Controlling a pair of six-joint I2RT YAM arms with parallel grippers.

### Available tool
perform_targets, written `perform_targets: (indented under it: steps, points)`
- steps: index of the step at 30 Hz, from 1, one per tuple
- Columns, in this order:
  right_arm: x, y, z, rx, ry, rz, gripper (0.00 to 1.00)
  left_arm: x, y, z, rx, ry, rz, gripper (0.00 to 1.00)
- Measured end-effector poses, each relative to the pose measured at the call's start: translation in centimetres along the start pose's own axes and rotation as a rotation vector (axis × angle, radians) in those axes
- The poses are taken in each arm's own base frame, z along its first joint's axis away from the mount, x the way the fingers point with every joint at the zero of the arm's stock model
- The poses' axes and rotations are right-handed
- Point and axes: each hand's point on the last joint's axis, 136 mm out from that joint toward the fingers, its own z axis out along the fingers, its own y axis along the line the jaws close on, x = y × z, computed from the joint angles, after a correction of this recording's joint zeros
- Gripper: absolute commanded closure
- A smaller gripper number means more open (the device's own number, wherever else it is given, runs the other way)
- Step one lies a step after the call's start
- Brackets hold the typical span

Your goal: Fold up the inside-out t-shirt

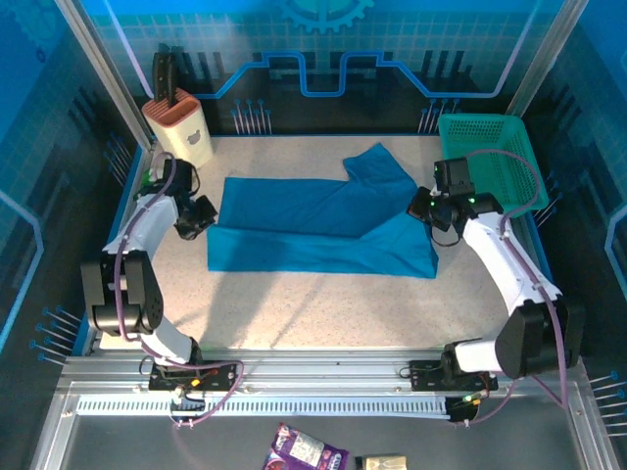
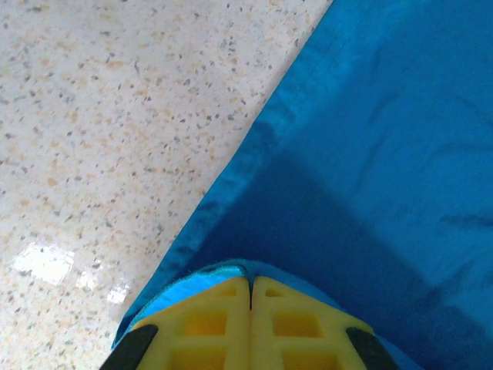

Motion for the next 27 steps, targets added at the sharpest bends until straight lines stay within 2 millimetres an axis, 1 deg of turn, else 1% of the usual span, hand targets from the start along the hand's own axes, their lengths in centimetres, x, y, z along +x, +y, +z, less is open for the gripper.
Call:
perform_targets:
  steps: [3,8,10,12,13,14,15,16,17,18,21,23,25,27]
  points:
    - [-0.4,-0.1,1.4,0.007,0.02,-0.009,1.0,-0.1,-0.1,1.1,-0.015,0.023,0.004,0.95]
    - [0.0,-0.8,4.2,0.036,0.076,-0.021,1.0,0.2,0.0,3.2,-0.045,0.069,0.009,0.92]
    - [0.2,-1.0,5.2,0.049,0.097,-0.025,1.0,0.1,0.0,3.9,-0.057,0.08,0.012,0.85]
    - [0.0,-1.0,6.2,0.054,0.112,-0.028,1.0,-0.2,-0.1,4.5,-0.067,0.084,0.013,0.75]
    - [-0.1,-0.9,6.6,0.054,0.114,-0.03,0.98,-0.3,-0.2,4.7,-0.072,0.084,0.013,0.73]
    - [-0.3,-0.8,6.9,0.054,0.115,-0.031,0.93,-0.5,-0.2,4.8,-0.075,0.081,0.016,0.71]
    - [-0.5,-0.7,7.2,0.054,0.117,-0.033,0.83,-0.6,-0.2,4.8,-0.079,0.077,0.02,0.67]
    - [-0.7,-0.6,7.4,0.052,0.115,-0.036,0.73,-0.7,-0.2,4.8,-0.082,0.074,0.017,0.66]
    - [-0.8,-0.5,7.5,0.05,0.113,-0.039,0.65,-0.7,-0.2,4.7,-0.084,0.07,0.019,0.65]
    - [-1.0,-0.4,7.6,0.051,0.11,-0.044,0.6,-0.8,-0.2,4.5,-0.087,0.062,0.022,0.64]
    - [-1.6,-0.3,7.5,0.057,0.095,-0.049,0.49,-0.9,-0.7,3.3,-0.083,0.036,0.035,0.64]
    - [-1.9,-0.4,7.3,0.067,0.082,-0.053,0.46,-0.7,-1.5,2.1,-0.064,0.013,0.055,0.66]
    - [-2.0,-0.6,7.0,0.08,0.077,-0.059,0.44,0.3,-2.4,1.1,-0.045,0.0,0.085,0.7]
    - [-1.9,-0.5,6.5,0.078,0.081,-0.072,0.43,2.5,-3.2,0.8,-0.031,0.014,0.126,0.75]
